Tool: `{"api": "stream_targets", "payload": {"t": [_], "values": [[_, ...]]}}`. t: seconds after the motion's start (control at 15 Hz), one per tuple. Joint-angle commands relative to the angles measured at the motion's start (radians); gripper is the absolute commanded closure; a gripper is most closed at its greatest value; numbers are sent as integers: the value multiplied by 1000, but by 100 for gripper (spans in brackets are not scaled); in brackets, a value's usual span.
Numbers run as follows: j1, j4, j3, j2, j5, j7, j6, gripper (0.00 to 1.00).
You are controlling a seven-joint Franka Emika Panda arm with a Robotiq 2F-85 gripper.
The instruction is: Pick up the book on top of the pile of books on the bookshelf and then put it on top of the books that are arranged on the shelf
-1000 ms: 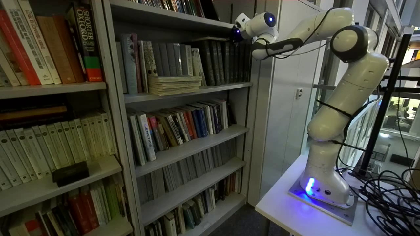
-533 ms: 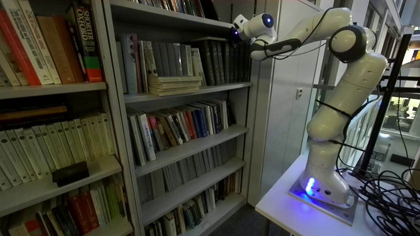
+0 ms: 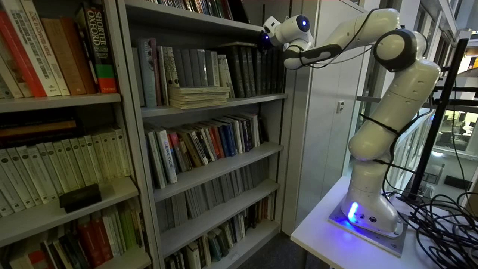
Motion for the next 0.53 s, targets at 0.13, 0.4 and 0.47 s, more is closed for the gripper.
{"api": "stream_targets", "payload": {"t": [0.13, 0.4, 0.47], "values": [[-75, 65, 54, 35, -68, 69, 10, 100], [-114, 82, 82, 46, -109, 111, 7, 100], [-121, 87, 86, 49, -118, 121, 5, 100]]}}
